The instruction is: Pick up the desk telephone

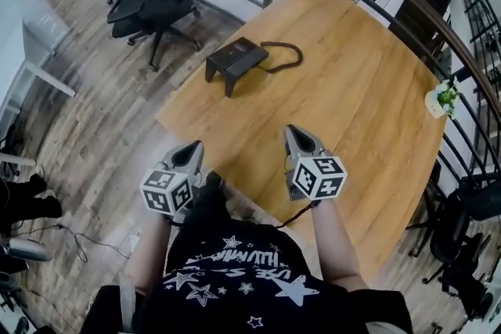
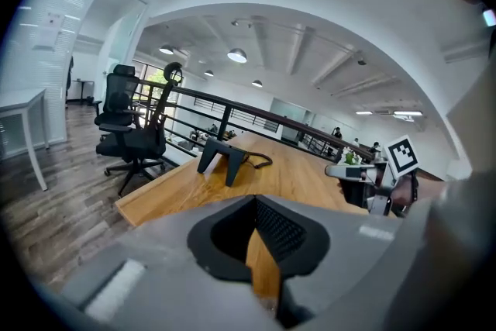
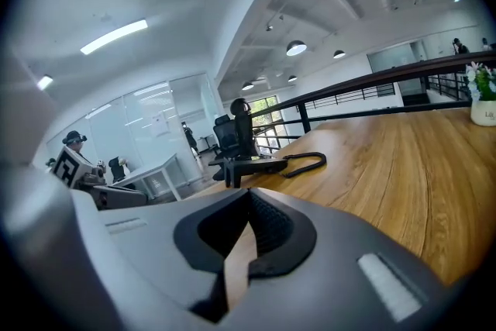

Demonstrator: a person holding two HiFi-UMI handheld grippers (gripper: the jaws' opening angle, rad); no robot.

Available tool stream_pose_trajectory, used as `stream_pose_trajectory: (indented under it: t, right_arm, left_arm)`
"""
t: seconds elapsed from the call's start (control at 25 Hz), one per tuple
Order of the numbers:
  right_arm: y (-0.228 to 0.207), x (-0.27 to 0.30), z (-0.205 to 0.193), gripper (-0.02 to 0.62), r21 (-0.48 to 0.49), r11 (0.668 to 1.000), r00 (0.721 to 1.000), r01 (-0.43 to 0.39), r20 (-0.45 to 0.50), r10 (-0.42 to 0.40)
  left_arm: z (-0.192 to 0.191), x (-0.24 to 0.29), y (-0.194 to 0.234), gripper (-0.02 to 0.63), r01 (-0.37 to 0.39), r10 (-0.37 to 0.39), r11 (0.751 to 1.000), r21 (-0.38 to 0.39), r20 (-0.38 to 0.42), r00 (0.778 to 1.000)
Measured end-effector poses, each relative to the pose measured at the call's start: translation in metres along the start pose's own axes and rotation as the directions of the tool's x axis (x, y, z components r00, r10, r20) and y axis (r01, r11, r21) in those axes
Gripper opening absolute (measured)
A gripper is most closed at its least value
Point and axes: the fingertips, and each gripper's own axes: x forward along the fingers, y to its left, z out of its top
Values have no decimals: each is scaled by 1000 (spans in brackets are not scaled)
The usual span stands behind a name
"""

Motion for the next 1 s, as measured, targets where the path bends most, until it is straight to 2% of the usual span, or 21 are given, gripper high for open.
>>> stream_pose_trajectory:
  t: [0.4, 0.52, 0.64, 0.72, 0.76, 0.8, 0.92, 1.0]
  right_arm:
    - [-19, 6, 24, 2, 62, 985, 985, 163, 39, -166]
    - [-22, 7, 30, 2, 78, 976, 977, 204, 51, -209]
    - [-19, 13, 32, 2, 82, 969, 970, 233, 53, -237]
    - [-21, 15, 32, 2, 89, 965, 966, 247, 52, -252]
    - [-22, 17, 32, 2, 92, 963, 964, 254, 52, -260]
    - [-23, 19, 34, 2, 93, 960, 962, 263, 54, -268]
    - [-26, 26, 39, 2, 91, 953, 954, 289, 60, -295]
    - [-28, 30, 43, 2, 97, 949, 949, 301, 65, -308]
  left_arm:
    - [50, 58, 26, 3, 124, -124, 992, -3, -33, 992]
    - [59, 70, 27, 3, 189, -192, 979, -70, -35, 981]
    - [63, 82, 30, 3, 248, -259, 956, -154, -52, 965]
    - [64, 92, 30, 22, 284, -306, 931, -227, -64, 950]
    - [65, 97, 30, 77, 301, -331, 913, -275, -67, 941]
    - [66, 101, 30, 107, 315, -353, 893, -323, -66, 933]
    - [77, 111, 34, 144, 347, -401, 826, -445, -29, 916]
    - [84, 119, 36, 240, 362, -420, 775, -518, 5, 908]
